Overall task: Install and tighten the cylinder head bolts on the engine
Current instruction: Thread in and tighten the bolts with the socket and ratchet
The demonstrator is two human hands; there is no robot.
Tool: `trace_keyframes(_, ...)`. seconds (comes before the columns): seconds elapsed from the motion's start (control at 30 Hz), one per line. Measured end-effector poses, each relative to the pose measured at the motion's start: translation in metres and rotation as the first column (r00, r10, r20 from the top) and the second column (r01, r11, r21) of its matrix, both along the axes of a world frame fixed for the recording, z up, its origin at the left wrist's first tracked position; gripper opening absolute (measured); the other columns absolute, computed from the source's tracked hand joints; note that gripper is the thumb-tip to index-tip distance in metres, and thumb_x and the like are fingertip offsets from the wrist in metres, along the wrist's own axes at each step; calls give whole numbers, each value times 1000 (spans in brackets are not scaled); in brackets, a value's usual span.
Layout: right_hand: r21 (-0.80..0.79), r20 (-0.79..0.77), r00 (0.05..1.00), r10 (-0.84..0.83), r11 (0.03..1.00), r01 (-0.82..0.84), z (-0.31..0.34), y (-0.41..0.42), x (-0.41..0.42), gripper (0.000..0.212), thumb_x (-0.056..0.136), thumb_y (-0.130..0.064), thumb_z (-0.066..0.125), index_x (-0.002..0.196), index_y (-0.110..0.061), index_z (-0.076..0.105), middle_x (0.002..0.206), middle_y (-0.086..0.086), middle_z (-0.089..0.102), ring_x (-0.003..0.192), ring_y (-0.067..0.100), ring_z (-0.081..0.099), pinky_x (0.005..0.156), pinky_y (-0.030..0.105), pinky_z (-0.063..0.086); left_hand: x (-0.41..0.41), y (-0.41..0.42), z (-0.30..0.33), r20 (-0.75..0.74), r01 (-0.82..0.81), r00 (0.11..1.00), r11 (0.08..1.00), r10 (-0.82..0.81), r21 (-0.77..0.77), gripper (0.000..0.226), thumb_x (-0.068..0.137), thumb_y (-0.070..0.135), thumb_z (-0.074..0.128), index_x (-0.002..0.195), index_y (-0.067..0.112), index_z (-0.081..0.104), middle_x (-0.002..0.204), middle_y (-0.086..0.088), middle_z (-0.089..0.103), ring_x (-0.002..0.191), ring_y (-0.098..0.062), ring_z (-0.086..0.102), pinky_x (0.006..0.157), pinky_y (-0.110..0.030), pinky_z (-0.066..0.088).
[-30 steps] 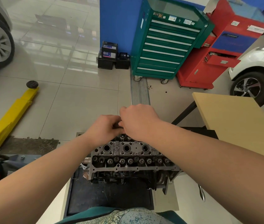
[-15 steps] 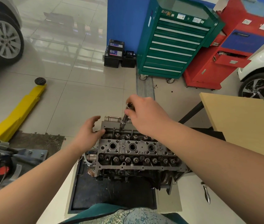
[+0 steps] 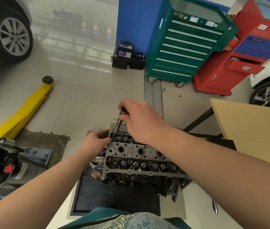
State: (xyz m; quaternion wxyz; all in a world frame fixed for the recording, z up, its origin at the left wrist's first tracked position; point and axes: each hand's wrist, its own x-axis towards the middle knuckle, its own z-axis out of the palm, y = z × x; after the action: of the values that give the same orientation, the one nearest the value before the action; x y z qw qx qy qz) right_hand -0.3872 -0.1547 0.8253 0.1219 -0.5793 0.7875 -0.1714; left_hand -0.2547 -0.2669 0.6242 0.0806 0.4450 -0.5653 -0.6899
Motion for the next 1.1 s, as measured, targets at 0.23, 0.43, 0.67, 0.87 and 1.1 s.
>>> trace_keyframes(0.23, 70, -38, 998, 58, 996, -55, -8, -3, 4, 26, 103, -18, 60, 129, -15, 57, 114, 8, 70, 100, 28, 65, 86, 45, 55, 3, 0, -4, -14, 10, 1000, 1000, -10, -8, 50, 91, 0, 68, 136, 23, 68, 115, 7, 77, 95, -16, 79, 81, -38, 66)
trace_keyframes(0.43, 75, -22, 997, 75, 994, -73, -11, -6, 5, 28, 103, -16, 60, 131, -16, 56, 118, 8, 69, 103, 28, 64, 88, 47, 54, 8, 0, -6, -47, 58, 997, 998, -57, 4, 54, 88, 3, 69, 133, 34, 66, 118, 12, 77, 97, -15, 78, 74, -31, 64)
trace_keyframes(0.67, 95, -18, 993, 116, 989, -113, -11, -13, 9, 34, 101, -9, 59, 133, -18, 55, 119, 5, 68, 105, 25, 63, 87, 44, 54, 7, 1, -5, 14, 72, 997, 995, -72, -66, 55, 77, 20, 69, 127, 43, 69, 111, 19, 78, 92, -10, 78, 75, -34, 65)
trace_keyframes(0.87, 123, -30, 991, 128, 985, -123, -14, -13, 11, 31, 102, -14, 58, 132, -18, 55, 120, 6, 68, 106, 27, 63, 87, 45, 54, 7, 1, -4, 11, 71, 998, 993, -70, -98, 49, 73, 22, 68, 111, 52, 70, 112, 19, 77, 94, -11, 77, 85, -44, 65)
trace_keyframes(1.1, 147, -388, 921, 47, 989, 11, -4, -22, 7, 50, 94, -75, 47, 85, -25, 45, 63, -8, 35, 66, 23, 49, 52, 32, 29, 12, 3, 21, -5, 110, 991, 843, -133, -527, 56, 80, 40, 83, 133, 36, 65, 125, 20, 70, 119, -4, 65, 102, -33, 54)
